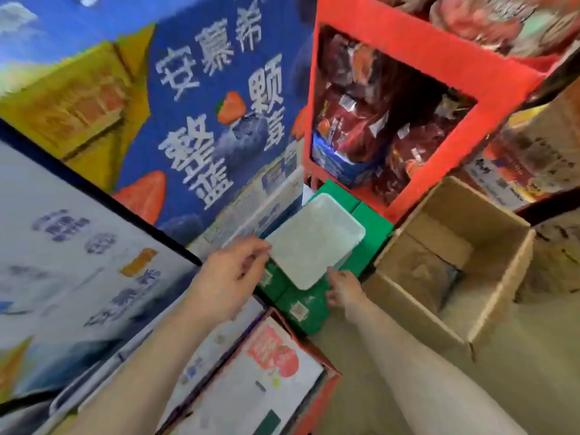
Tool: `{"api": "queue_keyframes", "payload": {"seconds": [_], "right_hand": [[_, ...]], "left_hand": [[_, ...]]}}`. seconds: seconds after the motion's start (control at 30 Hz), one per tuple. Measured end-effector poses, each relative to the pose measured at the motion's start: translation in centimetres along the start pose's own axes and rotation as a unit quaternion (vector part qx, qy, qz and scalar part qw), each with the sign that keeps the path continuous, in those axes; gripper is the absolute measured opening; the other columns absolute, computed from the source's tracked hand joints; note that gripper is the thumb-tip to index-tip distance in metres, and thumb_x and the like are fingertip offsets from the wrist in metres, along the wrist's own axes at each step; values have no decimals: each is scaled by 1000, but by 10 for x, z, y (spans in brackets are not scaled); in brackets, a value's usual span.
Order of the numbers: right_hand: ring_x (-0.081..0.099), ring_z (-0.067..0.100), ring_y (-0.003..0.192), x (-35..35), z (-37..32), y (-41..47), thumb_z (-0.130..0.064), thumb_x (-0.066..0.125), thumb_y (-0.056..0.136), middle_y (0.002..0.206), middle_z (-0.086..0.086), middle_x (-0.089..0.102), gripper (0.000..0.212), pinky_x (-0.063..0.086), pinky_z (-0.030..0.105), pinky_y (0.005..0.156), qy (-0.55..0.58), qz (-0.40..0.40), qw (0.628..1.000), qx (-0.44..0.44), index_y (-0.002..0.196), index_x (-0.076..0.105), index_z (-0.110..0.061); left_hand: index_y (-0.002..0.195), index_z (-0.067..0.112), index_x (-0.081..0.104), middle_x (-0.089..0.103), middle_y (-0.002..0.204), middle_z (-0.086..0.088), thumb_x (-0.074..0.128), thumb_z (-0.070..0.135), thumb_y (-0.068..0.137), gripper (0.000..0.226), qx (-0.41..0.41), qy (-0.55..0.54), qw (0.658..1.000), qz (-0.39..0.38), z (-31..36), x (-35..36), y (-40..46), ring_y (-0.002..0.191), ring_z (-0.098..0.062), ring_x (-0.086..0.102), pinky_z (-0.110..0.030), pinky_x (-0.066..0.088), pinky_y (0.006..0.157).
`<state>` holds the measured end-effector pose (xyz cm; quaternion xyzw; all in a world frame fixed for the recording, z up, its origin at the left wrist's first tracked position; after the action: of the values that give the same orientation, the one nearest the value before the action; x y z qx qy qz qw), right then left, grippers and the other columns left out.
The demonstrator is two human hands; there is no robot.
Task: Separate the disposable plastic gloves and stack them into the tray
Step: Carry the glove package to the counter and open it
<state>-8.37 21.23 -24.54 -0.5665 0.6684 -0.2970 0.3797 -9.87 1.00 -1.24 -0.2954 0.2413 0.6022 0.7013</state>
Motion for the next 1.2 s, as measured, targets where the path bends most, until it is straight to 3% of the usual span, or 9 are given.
{"api": "queue_keyframes", "payload": {"seconds": [0.17, 0.27, 0.4, 0.57, 0.63, 0.77, 0.9, 1.03, 1.2], "right_hand": [[45, 18, 64, 6, -26, 9, -20, 60, 88, 78, 12, 57, 25, 37, 30, 64, 21, 53, 995, -78, 68, 50, -10], [39, 14, 73, -18, -67, -17, -16, 61, 80, 98, 14, 51, 22, 29, 27, 65, -106, 164, 959, -207, 67, 44, -11], [35, 16, 114, -21, -90, -46, -10, 66, 78, 126, 16, 39, 33, 27, 16, 80, -174, 176, 910, -332, 103, 46, -3], [48, 24, 117, -10, -73, -18, -9, 70, 70, 127, 5, 49, 99, 40, 39, 102, -37, 129, 967, -215, 147, 8, -11], [54, 27, 109, -3, -63, -8, -11, 70, 69, 115, 4, 56, 85, 45, 42, 97, 7, 106, 985, -139, 140, 23, -9], [60, 26, 83, -3, -52, -21, -1, 62, 79, 104, 14, 62, 37, 53, 36, 74, 168, 46, 983, -62, 114, 51, -2], [56, 21, 94, -77, -54, -62, -14, 64, 84, 103, 3, 56, 40, 50, 37, 83, 106, 120, 975, -152, 114, 38, -9], [57, 23, 97, -200, -39, -114, -24, 70, 82, 108, 4, 55, 47, 49, 37, 85, 48, 214, 957, -191, 115, 39, -11], [58, 23, 96, -362, 14, -177, -26, 68, 82, 108, 4, 54, 45, 49, 37, 76, 45, 283, 944, -165, 113, 39, -12]], "left_hand": [[107, 15, 67, 68, 92, 5, 55, 22, 89, 23, -23, -14, 1000, 7, -34, 7, 14, 82, -1, 60, 1, 38, 70], [107, 17, 67, 69, 90, 3, 49, 31, 82, 35, -33, -28, 999, 14, -42, 10, 25, 77, -9, 63, -13, 44, 73], [108, 14, 67, 65, 87, 7, 59, 13, 90, 20, -34, -36, 998, 27, -46, 18, 35, 76, -4, 60, -15, 45, 77], [110, 14, 66, 63, 84, 11, 55, 23, 89, 25, -39, -53, 998, 11, -52, 25, 31, 79, -1, 61, -13, 46, 76], [111, 13, 65, 66, 89, 5, 51, 27, 87, 31, -40, -57, 998, 8, -51, 24, 27, 83, -13, 64, -23, 48, 79], [113, 11, 64, 67, 94, 1, 54, 11, 93, 23, -38, -40, 998, 7, -40, 23, 21, 86, -13, 63, -12, 42, 77], [111, 9, 65, 65, 90, 1, 56, 8, 92, 21, -23, -40, 999, -5, -2, 34, 20, 76, -1, 61, 0, 40, 71], [109, 6, 66, 67, 93, -5, 57, 5, 90, 20, 43, -13, 998, -46, 75, 71, 15, 79, -13, 61, 3, 37, 71], [108, 9, 66, 70, 95, -5, 56, 23, 86, 28, 125, -11, 984, -123, 198, 146, 4, 85, -22, 67, -26, 48, 82]]}}
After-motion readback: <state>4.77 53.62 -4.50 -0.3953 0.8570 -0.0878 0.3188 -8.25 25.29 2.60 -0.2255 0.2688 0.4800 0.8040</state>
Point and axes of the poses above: each hand's wrist, its own y-axis towards the middle knuckle, its own x-axis out of the palm, z = x × y, the point moved 10 cm from there along y, towards the middle knuckle
